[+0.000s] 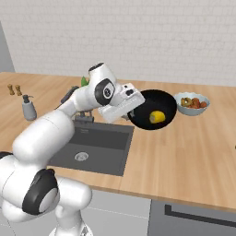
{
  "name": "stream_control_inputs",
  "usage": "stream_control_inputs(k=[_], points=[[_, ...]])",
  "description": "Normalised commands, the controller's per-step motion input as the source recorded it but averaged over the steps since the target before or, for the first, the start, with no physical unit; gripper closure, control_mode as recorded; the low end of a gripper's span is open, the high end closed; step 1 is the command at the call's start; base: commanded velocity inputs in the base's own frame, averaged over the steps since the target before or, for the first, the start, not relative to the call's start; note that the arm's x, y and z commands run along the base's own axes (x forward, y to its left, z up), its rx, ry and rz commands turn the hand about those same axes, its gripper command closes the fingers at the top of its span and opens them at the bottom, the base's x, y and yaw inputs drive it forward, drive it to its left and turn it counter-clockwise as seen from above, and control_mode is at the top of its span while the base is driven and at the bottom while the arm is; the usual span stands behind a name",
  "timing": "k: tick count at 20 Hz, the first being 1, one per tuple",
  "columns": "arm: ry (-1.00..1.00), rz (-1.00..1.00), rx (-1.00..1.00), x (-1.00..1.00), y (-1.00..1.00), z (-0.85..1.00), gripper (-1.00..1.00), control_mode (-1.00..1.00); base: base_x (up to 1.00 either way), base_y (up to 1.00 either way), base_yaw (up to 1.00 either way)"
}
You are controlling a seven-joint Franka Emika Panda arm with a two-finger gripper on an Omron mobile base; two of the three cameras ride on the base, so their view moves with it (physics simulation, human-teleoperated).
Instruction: Pick the lemon from the sink and place it in the bowl. Then pick the bowl and place it in the microwave. Then close the microwave door and press the start button.
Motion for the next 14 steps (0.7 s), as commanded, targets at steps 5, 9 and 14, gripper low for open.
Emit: stream_control_inputs(k=[5,9,14], points=[[0.26,0.01,-0.12,-0.22,0.15,0.4,1.0,-1.0,0.0,0.0,0.0],[0.15,0.07,-0.03,-0.1,0.23,0.07,1.0,-1.0,0.0,0.0,0.0],[0.05,0.04,0.19,-0.1,0.0,0.0,1.0,-1.0,0.0,0.0,0.0]])
